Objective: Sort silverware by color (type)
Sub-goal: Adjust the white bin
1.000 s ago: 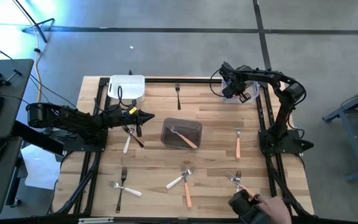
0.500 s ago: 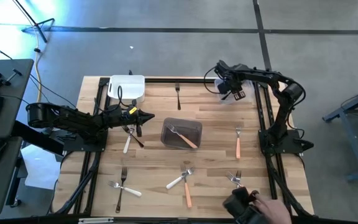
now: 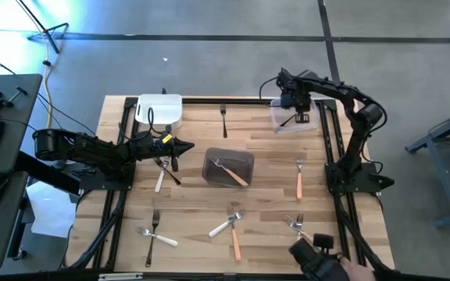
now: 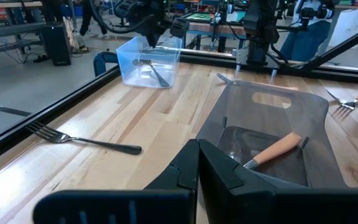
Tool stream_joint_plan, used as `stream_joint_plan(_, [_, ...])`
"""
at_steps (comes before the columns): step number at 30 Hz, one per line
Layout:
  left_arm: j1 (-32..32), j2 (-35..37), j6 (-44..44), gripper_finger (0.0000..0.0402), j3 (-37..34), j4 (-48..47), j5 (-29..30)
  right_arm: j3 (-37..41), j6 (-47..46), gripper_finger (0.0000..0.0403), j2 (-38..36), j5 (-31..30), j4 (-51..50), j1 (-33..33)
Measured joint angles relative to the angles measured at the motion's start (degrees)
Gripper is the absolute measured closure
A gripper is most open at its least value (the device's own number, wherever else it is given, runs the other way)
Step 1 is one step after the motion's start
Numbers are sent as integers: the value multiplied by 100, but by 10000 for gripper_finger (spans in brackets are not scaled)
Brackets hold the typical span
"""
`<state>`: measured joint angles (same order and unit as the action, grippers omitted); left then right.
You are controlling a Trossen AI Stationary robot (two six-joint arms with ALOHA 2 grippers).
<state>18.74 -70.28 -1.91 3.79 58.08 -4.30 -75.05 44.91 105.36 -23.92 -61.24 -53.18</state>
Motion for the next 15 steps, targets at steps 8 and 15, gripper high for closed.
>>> stream_joint_plan(8, [-2, 0, -44, 401, 0, 2, -1, -4, -1743, 397, 0, -81, -798, -132])
stream_joint_plan(15, [-2, 0, -44, 401, 0, 2, -1, -4, -2853, 401, -2, 298, -1594, -320])
